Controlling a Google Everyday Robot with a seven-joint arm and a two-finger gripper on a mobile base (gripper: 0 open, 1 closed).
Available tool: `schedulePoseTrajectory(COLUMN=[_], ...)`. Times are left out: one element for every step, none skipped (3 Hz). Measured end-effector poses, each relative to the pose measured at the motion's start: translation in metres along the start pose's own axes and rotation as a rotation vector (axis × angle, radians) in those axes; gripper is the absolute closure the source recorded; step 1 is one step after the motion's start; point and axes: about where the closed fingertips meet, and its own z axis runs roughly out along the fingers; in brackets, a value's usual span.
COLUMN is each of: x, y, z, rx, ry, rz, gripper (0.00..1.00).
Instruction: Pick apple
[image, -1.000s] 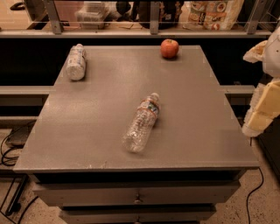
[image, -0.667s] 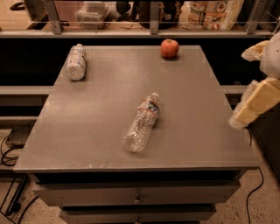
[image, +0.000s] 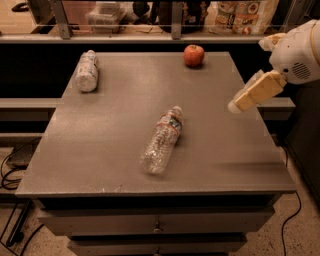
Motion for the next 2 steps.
schedulePoseTrajectory(x=[0.000,-0.010], y=[0.000,-0.008], z=[0.000,0.035], rx=[0.000,-0.007], ry=[0.000,-0.077], rz=[0.000,0.066], gripper=[0.00,0.00])
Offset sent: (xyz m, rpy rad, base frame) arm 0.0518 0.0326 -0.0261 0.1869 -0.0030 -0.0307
